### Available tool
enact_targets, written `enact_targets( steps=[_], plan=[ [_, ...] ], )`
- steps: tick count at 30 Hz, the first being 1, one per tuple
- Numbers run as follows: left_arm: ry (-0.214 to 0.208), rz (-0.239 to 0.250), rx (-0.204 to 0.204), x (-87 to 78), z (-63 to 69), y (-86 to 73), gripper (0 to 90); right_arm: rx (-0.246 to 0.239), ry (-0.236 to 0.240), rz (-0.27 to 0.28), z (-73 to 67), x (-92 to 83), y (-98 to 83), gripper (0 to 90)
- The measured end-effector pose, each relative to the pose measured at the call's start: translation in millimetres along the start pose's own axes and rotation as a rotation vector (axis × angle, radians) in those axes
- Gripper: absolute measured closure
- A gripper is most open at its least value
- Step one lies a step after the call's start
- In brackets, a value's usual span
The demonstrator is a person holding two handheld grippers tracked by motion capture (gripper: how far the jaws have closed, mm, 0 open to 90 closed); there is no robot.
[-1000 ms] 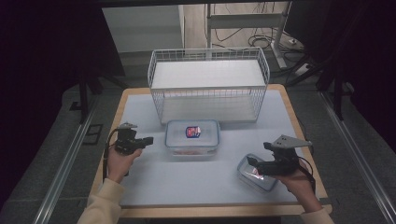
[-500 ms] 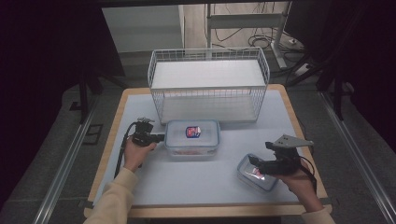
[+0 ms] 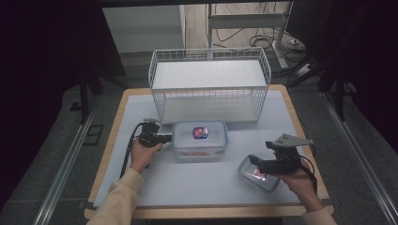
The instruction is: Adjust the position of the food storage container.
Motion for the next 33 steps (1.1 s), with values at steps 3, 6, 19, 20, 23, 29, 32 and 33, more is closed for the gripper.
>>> enact_targets(
  steps=[3,6,19,20,23,29,32,33],
  plan=[
    [0.0,0.0,0.005,3.9,4.3,2.6,90.0,-0.002,0.0,-0.001,-0.2,0.4,0.2,14.7],
    [-0.004,0.002,0.013,8.3,9.6,5.2,90.0,-0.002,-0.002,-0.002,-0.1,0.7,0.2,14.7],
    [0.019,0.081,0.05,-31.0,17.4,4.8,90.0,0.016,0.005,0.004,-0.2,5.0,4.1,14.8],
    [0.019,0.081,0.05,-31.0,17.4,4.8,90.0,0.016,0.004,0.002,-0.3,6.2,4.4,14.8],
    [0.011,0.088,0.07,-41.7,24.3,0.3,90.0,0.014,0.005,-0.006,-1.7,9.1,4.5,14.8],
    [0.009,0.082,0.074,-50.0,24.9,-8.3,87.7,0.019,0.006,-0.007,-0.9,11.2,5.0,14.8],
    [0.005,0.091,0.051,-53.9,23.3,-6.9,74.8,0.026,0.008,-0.006,0.5,11.9,5.7,14.8],
    [0.006,0.096,0.041,-54.1,23.2,-6.0,66.8,0.03,0.01,-0.007,0.7,12.0,6.0,14.8]
  ],
)
Point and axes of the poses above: each handheld gripper's, and its own axes: x roughly forward along the jaws, y roughly out of its top, z roughly to its right, the point moved 8 cm from there along x, roughly forward along the jaws, and after that the axes turned 3 degrees about y, right-handed, at the moved point
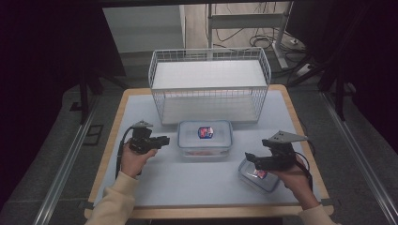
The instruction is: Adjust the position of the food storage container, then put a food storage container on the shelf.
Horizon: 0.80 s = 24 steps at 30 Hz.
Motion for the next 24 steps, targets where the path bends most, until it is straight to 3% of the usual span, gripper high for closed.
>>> enact_targets(
  steps=[1,2,3,4,7,15,21,24],
  plan=[
    [-0.001,0.002,-0.009,-0.2,-0.1,0.9,66.8,0.0,0.0,0.0,0.0,0.0,0.0,14.8],
    [-0.026,-0.008,-0.045,0.1,1.4,2.7,47.7,0.008,0.008,0.003,0.2,0.1,1.4,14.7],
    [-0.026,-0.008,-0.045,0.1,1.4,2.7,39.8,0.008,0.008,0.003,0.2,0.1,1.4,14.7],
    [-0.042,-0.015,-0.067,0.2,2.3,4.1,39.8,0.013,0.012,0.008,0.5,-0.1,2.7,14.7],
    [-0.034,0.0,-0.086,-1.5,1.8,7.8,25.6,0.036,0.028,0.023,0.9,-1.3,6.6,14.7],
    [-0.084,-0.012,-0.115,1.1,2.3,11.0,21.4,0.053,0.036,0.023,2.1,-1.9,8.1,14.6],
    [-0.117,-0.031,-0.131,9.4,2.9,13.8,17.2,0.097,0.067,0.015,6.7,8.5,16.6,14.6],
    [-0.156,-0.05,-0.168,21.4,2.4,14.7,15.0,0.13,0.102,-0.003,6.1,19.6,23.4,14.6]
  ],
)
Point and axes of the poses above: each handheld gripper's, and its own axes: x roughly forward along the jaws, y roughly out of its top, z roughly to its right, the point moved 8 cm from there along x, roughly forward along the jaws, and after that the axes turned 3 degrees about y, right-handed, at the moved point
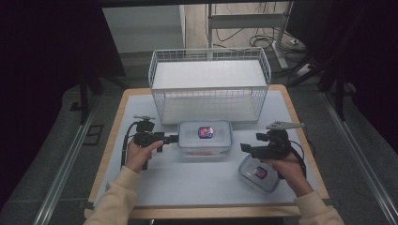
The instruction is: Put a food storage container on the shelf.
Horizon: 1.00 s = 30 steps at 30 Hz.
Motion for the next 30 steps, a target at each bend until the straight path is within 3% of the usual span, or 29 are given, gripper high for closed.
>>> enact_targets(
  steps=[5,8,13,20,30],
  plan=[
    [-0.018,-0.033,-0.011,14.5,-1.1,0.3,13.6,0.004,0.008,-0.013,-2.1,8.0,9.7,14.4],
    [-0.051,-0.062,-0.024,27.2,0.9,0.0,12.8,0.016,0.023,-0.024,-1.5,16.9,17.9,14.4],
    [-0.09,-0.072,-0.048,34.2,-0.7,0.3,12.6,0.051,0.05,-0.058,1.7,32.2,22.6,14.0],
    [-0.138,-0.101,-0.074,47.1,2.1,-2.4,14.5,0.133,0.093,-0.129,11.8,67.3,22.2,13.8],
    [-0.156,-0.103,-0.082,48.4,3.4,-3.6,20.5,0.234,0.134,-0.191,27.8,88.3,18.9,13.5]
  ],
)
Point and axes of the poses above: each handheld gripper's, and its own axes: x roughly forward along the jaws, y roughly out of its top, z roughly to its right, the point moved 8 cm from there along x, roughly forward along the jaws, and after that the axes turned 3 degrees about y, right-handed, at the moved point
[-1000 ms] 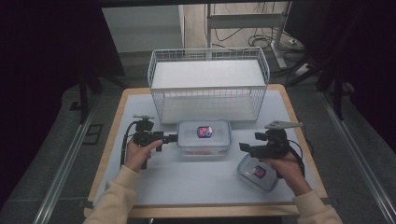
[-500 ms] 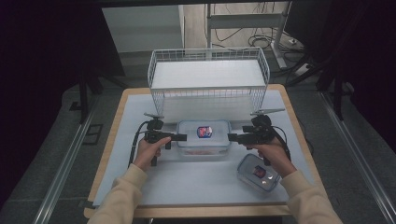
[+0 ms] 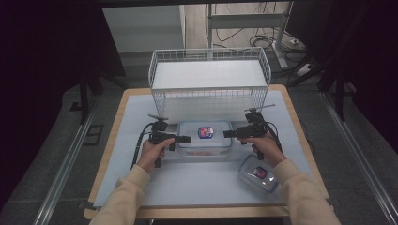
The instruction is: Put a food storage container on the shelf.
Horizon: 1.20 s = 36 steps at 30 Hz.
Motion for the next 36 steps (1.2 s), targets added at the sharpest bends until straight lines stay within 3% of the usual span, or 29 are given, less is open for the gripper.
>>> enact_targets(
  steps=[11,18,23,36],
  plan=[
    [-0.014,0.013,-0.01,-2.5,-2.0,0.8,24.9,0.093,0.066,-0.07,7.8,18.1,-3.5,16.2],
    [-0.012,0.015,-0.013,-2.8,-1.7,0.4,25.4,0.15,0.107,-0.116,6.3,25.6,-9.1,22.0],
    [-0.005,0.021,-0.012,-3.8,-0.4,-0.1,26.7,0.19,0.119,-0.121,8.2,20.3,-9.4,30.4],
    [0.005,0.055,0.053,-17.0,8.2,-8.8,37.0,0.146,0.153,-0.099,2.0,4.1,-15.7,42.5]
  ],
)
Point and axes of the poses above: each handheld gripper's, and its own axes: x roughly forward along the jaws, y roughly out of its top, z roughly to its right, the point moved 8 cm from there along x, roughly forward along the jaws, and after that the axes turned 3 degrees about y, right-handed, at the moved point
